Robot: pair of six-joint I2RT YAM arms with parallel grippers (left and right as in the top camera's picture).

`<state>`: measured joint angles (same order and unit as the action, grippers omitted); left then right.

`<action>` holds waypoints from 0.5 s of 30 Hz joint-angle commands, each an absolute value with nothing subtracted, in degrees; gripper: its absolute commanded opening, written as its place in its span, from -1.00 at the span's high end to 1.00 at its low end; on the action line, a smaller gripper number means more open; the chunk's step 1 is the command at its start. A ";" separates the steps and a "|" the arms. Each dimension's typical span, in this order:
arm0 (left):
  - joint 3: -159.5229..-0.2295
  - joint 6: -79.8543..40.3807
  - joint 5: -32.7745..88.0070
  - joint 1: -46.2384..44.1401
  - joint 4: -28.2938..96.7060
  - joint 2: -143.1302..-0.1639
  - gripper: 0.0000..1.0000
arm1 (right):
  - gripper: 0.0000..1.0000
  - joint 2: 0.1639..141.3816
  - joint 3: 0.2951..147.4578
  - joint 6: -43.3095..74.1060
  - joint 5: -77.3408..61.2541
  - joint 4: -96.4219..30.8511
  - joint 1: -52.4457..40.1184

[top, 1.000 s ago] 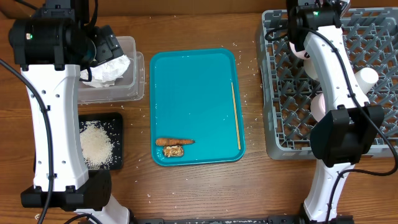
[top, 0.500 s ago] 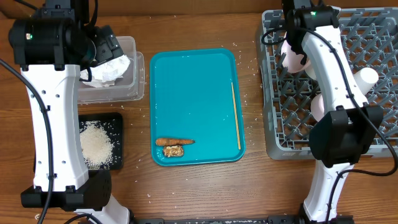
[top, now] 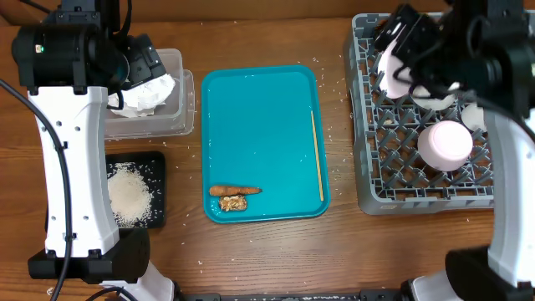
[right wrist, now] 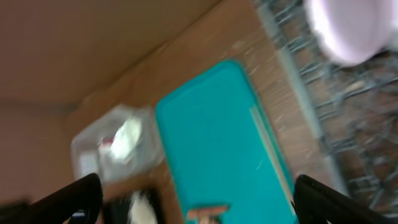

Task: Sort waste into correct bins and load items into the dishwasher
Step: 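Move the right gripper over the wooden stick on the tray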

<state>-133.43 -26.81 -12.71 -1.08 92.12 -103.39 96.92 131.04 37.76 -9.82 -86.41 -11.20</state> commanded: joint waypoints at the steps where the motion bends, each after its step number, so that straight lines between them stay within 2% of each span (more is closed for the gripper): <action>1: -133.21 -26.83 -13.50 -1.19 92.12 -103.83 -1.00 | -1.00 99.57 129.38 34.72 -15.77 -86.98 -16.29; 7: -133.21 -26.83 -13.50 -1.19 92.12 -103.83 -1.00 | -1.00 100.71 124.57 34.11 -9.08 -85.97 -24.38; 15: -133.21 -26.83 -13.50 -1.19 92.12 -103.83 -1.00 | -1.00 103.92 120.09 34.30 -8.84 -81.01 -28.97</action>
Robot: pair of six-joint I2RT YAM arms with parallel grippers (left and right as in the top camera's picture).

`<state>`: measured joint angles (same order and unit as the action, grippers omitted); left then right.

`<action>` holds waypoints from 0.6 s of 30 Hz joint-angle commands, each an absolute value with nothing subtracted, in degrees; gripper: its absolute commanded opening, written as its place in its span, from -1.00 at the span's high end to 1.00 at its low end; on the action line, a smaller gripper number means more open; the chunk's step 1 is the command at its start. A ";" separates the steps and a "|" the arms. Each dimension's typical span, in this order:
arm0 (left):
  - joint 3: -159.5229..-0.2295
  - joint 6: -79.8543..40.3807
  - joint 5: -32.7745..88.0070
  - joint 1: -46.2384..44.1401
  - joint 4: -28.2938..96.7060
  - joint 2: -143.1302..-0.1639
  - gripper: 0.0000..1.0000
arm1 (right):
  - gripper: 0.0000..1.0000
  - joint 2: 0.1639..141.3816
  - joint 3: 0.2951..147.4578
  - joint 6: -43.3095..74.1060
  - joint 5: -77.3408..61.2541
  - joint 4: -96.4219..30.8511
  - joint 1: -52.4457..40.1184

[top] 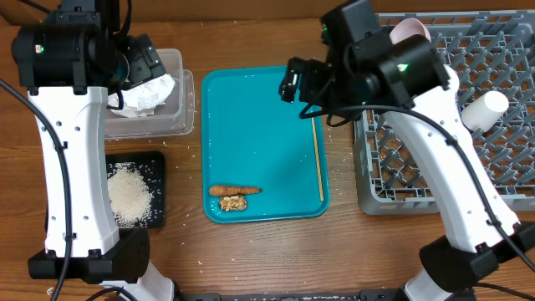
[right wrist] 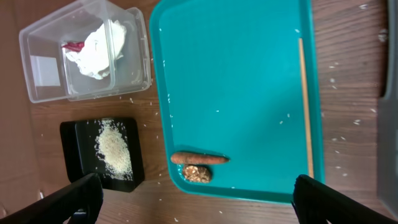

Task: Sort waste into correct bins and load items into the dishwasher
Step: 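Move the right gripper over the wooden stick on the tray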

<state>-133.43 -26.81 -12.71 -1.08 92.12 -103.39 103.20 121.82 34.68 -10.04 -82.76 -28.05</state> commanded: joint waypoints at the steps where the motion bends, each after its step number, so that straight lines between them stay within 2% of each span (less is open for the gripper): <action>1: -133.21 -26.83 -13.50 -1.19 92.12 -103.83 -0.99 | -1.00 104.03 119.66 34.30 -8.84 -80.51 -29.12; 18: -133.21 -26.83 -13.50 -1.19 92.12 -103.83 -0.99 | -1.00 105.47 111.61 34.28 -9.06 -71.24 -30.39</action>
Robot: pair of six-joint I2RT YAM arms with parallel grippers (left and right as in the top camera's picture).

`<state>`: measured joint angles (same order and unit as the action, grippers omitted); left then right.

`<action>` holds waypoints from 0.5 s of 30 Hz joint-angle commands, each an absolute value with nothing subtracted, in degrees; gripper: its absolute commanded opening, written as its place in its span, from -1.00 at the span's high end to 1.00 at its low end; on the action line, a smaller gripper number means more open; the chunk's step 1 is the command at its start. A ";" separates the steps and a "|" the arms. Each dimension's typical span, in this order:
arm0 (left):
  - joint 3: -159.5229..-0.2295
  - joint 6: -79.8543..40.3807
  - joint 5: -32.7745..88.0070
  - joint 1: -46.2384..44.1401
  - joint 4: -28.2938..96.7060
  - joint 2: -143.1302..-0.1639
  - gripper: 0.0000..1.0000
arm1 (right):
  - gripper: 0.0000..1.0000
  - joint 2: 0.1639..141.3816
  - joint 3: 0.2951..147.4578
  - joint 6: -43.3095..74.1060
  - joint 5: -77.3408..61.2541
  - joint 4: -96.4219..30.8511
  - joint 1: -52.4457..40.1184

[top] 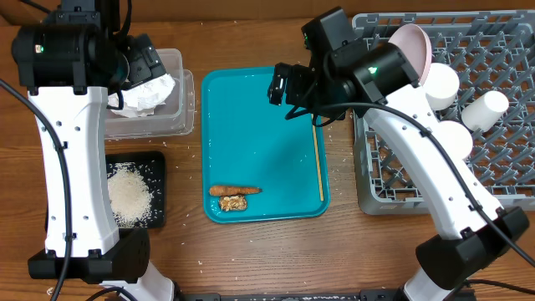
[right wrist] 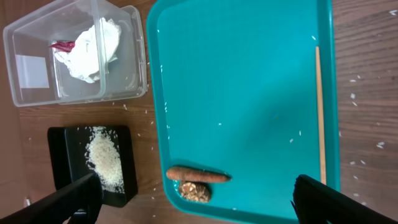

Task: Sort waste into correct bins and load items into the dishwasher
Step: 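Move the right gripper over the wooden stick on the tray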

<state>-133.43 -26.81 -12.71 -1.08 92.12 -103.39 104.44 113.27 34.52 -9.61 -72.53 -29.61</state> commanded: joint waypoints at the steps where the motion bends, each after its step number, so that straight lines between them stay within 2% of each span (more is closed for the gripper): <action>1: -133.21 -26.83 -13.50 -1.19 92.12 -103.83 -1.00 | -1.00 105.65 111.11 34.28 -9.04 -70.83 -30.55; 15: -133.21 -26.83 -13.50 -1.19 92.12 -103.83 -0.99 | -1.00 112.33 109.82 34.00 -9.04 -66.65 -31.88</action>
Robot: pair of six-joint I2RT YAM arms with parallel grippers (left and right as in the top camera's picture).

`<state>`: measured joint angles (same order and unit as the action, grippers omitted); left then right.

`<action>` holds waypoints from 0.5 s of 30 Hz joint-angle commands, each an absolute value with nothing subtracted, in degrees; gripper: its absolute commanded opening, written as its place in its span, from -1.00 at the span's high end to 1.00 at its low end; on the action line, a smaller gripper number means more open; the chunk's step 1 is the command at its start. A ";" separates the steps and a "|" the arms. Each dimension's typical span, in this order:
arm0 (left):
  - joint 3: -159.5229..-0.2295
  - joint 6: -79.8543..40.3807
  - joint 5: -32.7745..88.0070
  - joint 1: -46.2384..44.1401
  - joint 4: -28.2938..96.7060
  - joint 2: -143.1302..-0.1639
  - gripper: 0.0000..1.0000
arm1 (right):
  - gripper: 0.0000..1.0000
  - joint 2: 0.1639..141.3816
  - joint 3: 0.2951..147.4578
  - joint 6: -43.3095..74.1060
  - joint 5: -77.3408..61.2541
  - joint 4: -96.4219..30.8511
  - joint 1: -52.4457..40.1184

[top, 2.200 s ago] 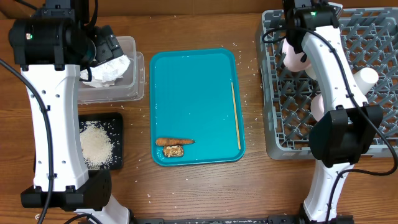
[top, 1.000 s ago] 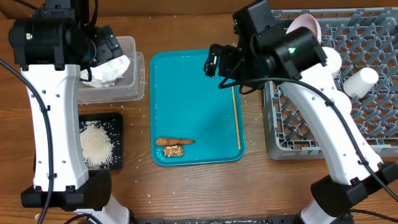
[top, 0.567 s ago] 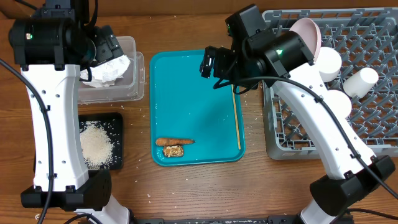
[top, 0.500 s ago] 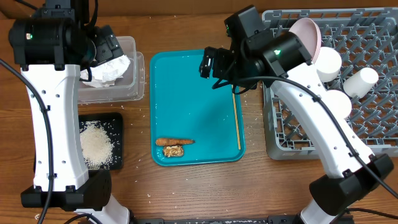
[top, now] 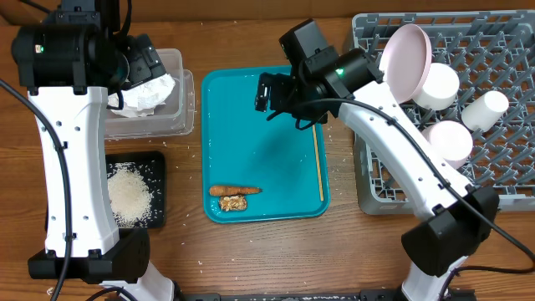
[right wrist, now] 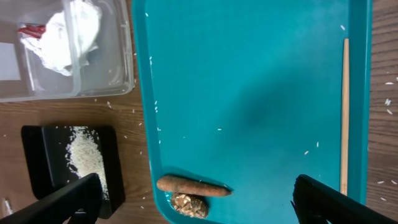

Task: Sort waste into correct bins and load items into the dishwasher
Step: 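Move the right gripper over the wooden stick on the tray, then lower the right gripper and grasp the wooden stick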

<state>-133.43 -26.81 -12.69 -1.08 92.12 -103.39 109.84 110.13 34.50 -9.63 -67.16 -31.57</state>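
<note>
A teal tray [top: 259, 134] holds a carrot [top: 234, 190], a brown food lump [top: 233, 202] and a wooden chopstick [top: 318, 155] along its right side. My right gripper [top: 280, 96] hangs open and empty above the tray's upper middle. The right wrist view shows the carrot [right wrist: 193, 185], the lump [right wrist: 189, 204] and the chopstick [right wrist: 344, 115] between the wide-apart fingertips [right wrist: 74, 199]. My left gripper [top: 138, 65] sits over the clear bin [top: 171, 125]; its jaws are hidden.
The clear bin holds crumpled white paper [top: 146, 92]. A black tray [top: 159, 167] with rice [top: 129, 194] lies at the front left. The grey dish rack [top: 401, 201] at the right carries a pink plate [top: 405, 58] and white cups [top: 447, 142]. Rice grains dot the table.
My right gripper has shifted a little left over the tray and sits closer to it, still open and empty. The left arm and all items have not moved.
My right gripper was first over the dish rack at the right, open. Then it stood above the tray's upper right edge, then further left over the tray, and now over its upper middle. The left arm stayed over the clear bin throughout.
</note>
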 commanded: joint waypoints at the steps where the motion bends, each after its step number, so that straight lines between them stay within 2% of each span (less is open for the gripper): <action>1: -133.21 -26.83 -13.50 -1.19 92.12 -103.83 -0.99 | -1.00 112.88 109.82 34.00 -8.99 -66.48 -31.88; 15: -133.21 -26.83 -13.50 -1.19 92.12 -103.83 -1.00 | -1.00 117.54 109.80 32.29 -2.17 -66.11 -31.86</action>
